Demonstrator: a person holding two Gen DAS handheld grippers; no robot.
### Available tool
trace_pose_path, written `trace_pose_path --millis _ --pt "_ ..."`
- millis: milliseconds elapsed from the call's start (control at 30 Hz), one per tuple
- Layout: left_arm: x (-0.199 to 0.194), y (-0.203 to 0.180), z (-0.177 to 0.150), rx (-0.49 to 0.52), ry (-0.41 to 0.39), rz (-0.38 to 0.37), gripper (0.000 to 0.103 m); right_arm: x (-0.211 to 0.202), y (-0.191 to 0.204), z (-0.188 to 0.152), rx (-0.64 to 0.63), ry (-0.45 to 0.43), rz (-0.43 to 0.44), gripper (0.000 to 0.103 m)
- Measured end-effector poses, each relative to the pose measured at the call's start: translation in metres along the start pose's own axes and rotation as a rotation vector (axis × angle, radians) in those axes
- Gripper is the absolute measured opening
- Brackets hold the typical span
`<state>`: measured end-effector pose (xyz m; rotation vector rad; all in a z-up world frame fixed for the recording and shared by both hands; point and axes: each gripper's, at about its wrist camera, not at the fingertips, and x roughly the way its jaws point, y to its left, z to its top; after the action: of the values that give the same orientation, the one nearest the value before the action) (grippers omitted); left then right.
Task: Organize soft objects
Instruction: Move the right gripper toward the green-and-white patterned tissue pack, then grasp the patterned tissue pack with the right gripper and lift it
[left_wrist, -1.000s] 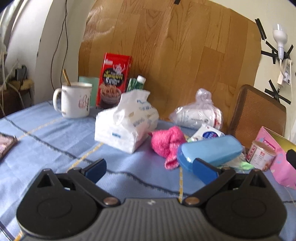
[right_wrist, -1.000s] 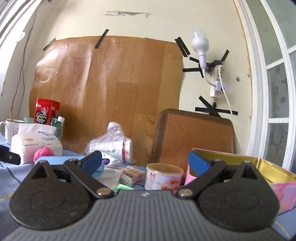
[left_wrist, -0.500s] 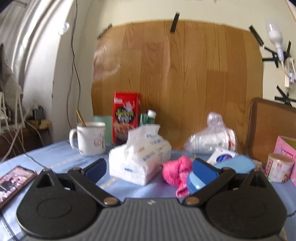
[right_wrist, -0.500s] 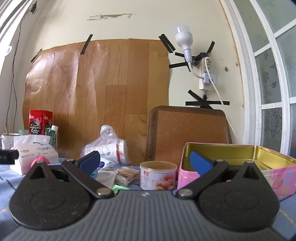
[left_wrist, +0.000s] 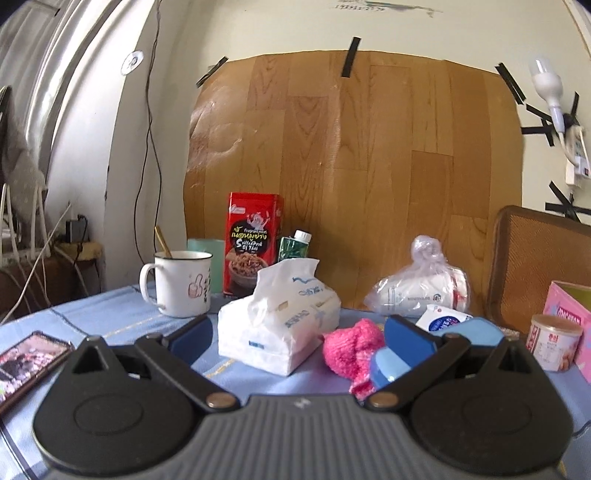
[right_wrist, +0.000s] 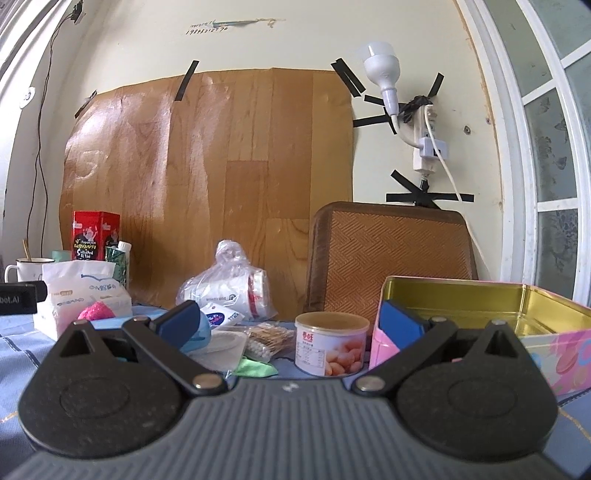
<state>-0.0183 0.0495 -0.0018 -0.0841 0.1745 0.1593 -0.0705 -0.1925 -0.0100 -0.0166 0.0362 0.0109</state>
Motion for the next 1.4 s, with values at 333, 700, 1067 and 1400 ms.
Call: trace_pose_path --millis 333,700,1067,1400 --pt "0.007 0.010 0.000 -0.068 0.056 -0.043 0.103 0.008 0.004 0.001 -0.025 0.057 0.090 0.103" --pt "0.010 0.015 -0.001 -0.098 0.104 -0.167 0.102 0.033 0.040 -0.002 -0.075 0.339 0.416 0.098" --pt "0.021 0.021 -0.001 -0.135 0.185 -0.295 0.093 0.061 0.050 -0.012 -0.021 0.559 0.505 0.056" --pt "0.026 -0.009 -0.007 -0.178 0.560 -0.685 0.069 0.012 0.014 -0.015 0.055 0.556 0.492 0.056"
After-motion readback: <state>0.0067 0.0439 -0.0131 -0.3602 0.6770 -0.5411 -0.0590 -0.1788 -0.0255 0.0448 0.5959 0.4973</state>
